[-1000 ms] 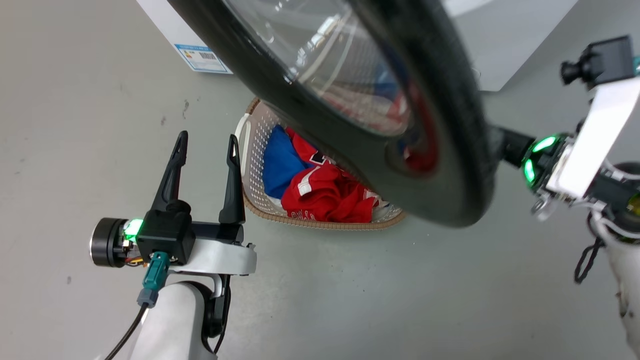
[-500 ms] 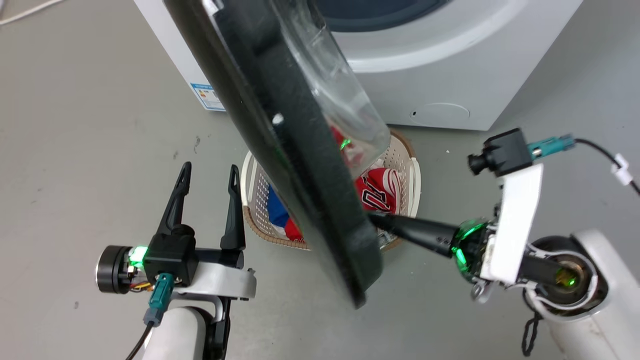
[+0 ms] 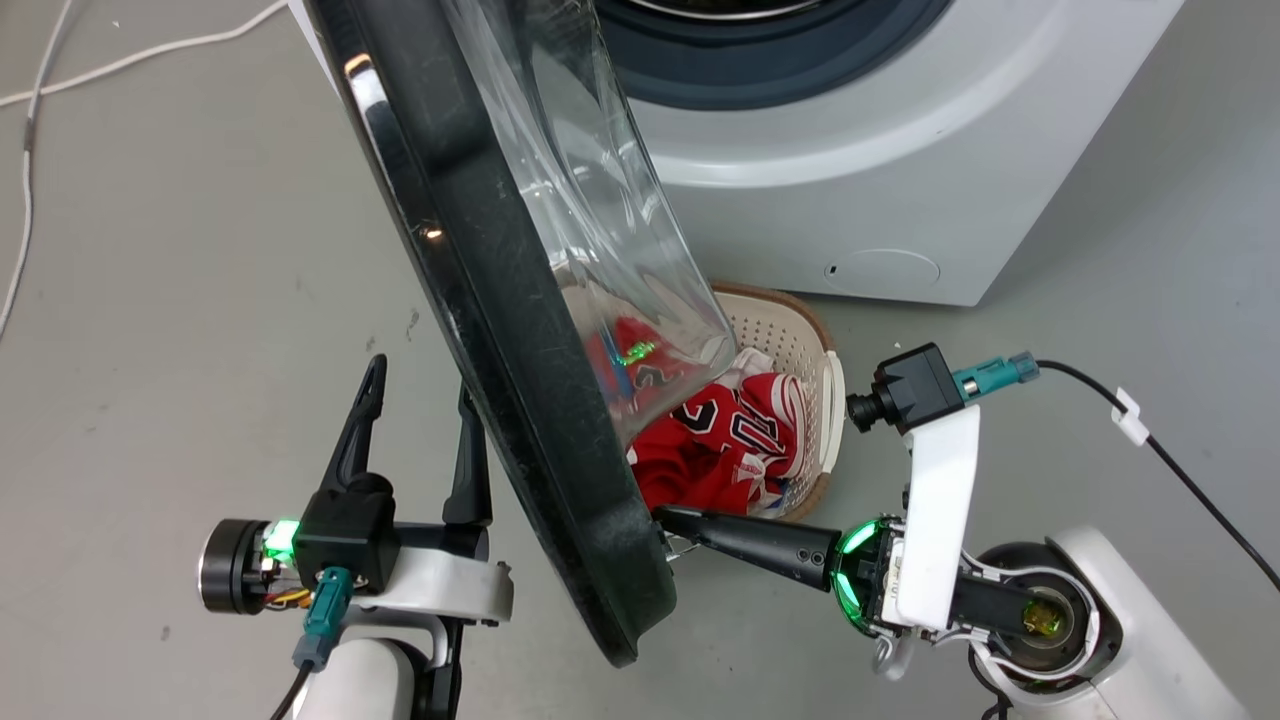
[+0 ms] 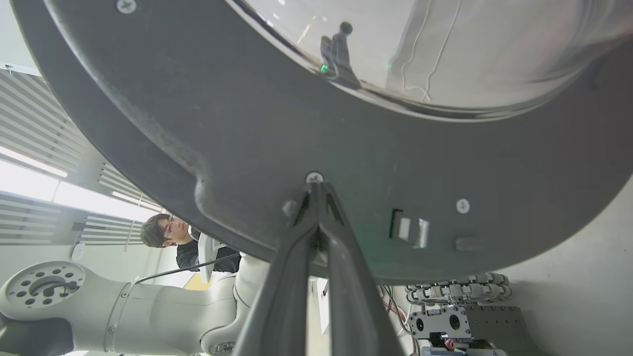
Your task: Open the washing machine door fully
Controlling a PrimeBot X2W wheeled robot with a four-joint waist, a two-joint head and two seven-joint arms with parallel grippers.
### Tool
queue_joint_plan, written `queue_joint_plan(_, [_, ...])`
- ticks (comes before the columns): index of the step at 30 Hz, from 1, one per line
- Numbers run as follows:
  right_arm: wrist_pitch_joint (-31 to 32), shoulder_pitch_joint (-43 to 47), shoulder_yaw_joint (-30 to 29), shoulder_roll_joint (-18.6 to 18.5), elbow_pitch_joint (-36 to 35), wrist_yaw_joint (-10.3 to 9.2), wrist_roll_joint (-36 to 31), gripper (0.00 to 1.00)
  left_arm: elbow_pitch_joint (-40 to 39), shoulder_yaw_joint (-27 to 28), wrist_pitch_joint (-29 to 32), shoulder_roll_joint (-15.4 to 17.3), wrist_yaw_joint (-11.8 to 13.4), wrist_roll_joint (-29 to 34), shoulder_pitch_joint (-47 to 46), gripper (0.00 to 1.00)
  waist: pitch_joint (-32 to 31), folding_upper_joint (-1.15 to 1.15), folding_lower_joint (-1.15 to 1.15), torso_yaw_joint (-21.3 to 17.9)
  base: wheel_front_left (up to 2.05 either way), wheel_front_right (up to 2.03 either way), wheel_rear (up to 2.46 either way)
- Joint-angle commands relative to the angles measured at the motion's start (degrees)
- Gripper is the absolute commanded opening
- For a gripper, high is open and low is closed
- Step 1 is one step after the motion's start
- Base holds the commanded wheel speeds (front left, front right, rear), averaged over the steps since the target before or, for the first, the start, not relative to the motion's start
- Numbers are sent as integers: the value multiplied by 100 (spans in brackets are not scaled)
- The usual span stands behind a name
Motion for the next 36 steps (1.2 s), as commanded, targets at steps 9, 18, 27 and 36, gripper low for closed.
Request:
queue_joint_plan(9, [-546, 546, -220, 12, 23, 16, -98, 0, 48, 29, -16, -8, 57, 14, 335, 100, -467, 0, 1, -81, 0, 0, 0])
queue_joint_plan(18, [-2079, 1074, -1118, 126, -282, 16, -441, 0, 27, 120, -16, -7, 91, 48, 698, 100, -873, 0, 1, -259, 0, 0, 0])
queue_joint_plan(27, [-4869, 1475, -1735, -4, -321, 15, -2317, 0, 22, 194, -16, -8, 70, 67, 923, 100, -1176, 0, 1, -359, 0, 0, 0])
queue_joint_plan(36, [-5887, 1808, -2259, 78, -304, 13, -6233, 0, -14, 250, -16, -8, 73, 98, 1104, 100, -1324, 0, 1, -465, 0, 0, 0])
